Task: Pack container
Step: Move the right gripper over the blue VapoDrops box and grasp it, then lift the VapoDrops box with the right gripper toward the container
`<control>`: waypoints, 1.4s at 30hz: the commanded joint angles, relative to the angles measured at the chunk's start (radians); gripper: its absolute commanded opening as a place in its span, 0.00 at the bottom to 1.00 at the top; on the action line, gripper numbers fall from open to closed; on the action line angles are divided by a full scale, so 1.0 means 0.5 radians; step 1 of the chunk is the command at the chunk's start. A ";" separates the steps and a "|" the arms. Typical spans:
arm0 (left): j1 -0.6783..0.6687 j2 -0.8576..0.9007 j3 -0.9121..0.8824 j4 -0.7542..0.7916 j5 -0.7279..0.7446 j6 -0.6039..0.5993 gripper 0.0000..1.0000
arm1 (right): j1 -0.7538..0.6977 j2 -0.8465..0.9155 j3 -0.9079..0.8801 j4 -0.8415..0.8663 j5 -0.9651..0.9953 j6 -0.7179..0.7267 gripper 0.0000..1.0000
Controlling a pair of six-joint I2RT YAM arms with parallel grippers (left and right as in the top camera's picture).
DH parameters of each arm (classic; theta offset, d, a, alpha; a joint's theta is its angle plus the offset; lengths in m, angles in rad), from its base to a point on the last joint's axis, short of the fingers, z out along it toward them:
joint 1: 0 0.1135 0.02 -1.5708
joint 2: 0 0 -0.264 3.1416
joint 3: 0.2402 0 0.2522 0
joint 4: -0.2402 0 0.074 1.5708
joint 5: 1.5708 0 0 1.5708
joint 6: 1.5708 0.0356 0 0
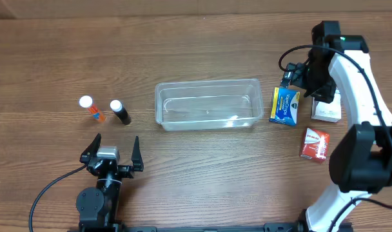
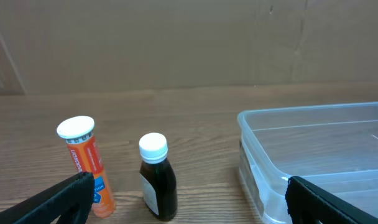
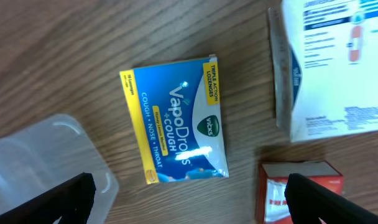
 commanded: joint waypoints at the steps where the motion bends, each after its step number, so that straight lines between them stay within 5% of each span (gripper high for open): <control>1: 0.011 -0.008 -0.005 -0.005 0.015 0.037 1.00 | 0.020 0.094 0.043 -0.017 -0.158 -0.151 1.00; 30: 0.011 -0.008 -0.005 -0.005 0.015 0.037 1.00 | 0.024 0.404 -0.226 0.269 -0.008 -0.045 0.97; 42: 0.011 -0.008 -0.005 -0.005 0.014 0.038 1.00 | 0.070 0.189 0.215 -0.191 -0.008 -0.045 0.88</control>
